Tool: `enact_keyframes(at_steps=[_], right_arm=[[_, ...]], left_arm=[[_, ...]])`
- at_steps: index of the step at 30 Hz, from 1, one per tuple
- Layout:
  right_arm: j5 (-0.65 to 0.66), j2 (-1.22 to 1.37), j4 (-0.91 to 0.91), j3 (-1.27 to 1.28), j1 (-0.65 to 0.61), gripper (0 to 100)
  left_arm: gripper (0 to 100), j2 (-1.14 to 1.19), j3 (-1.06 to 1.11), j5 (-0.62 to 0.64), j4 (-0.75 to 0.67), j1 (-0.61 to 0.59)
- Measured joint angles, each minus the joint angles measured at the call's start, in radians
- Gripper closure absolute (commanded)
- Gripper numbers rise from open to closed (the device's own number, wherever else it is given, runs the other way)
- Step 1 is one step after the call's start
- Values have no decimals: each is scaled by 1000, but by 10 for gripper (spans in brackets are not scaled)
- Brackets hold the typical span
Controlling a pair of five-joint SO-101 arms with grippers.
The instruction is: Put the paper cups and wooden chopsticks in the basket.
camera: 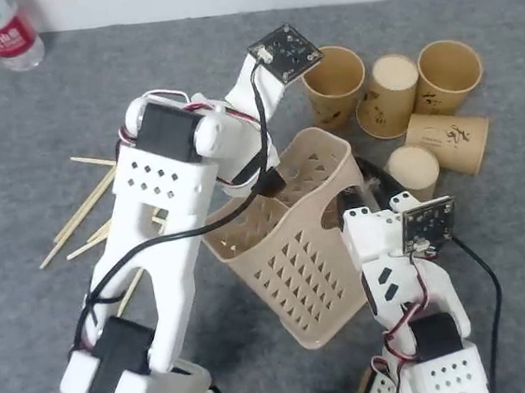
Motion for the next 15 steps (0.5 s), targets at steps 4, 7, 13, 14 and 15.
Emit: enact_keyframes(at_steps=[4,7,13,14,15], right_arm=[[3,0,0,0,6,991],[3,0,0,2,6,991],[5,2,0,2,6,991],[6,2,0,2,6,991],[9,2,0,2,6,991]], left_arm=[[758,81,34,2,0,0],[761,144,34,5,0,-3],[777,235,31,2,0,23],[812,245,31,0,0,29],[864,256,31,-2,0,38]])
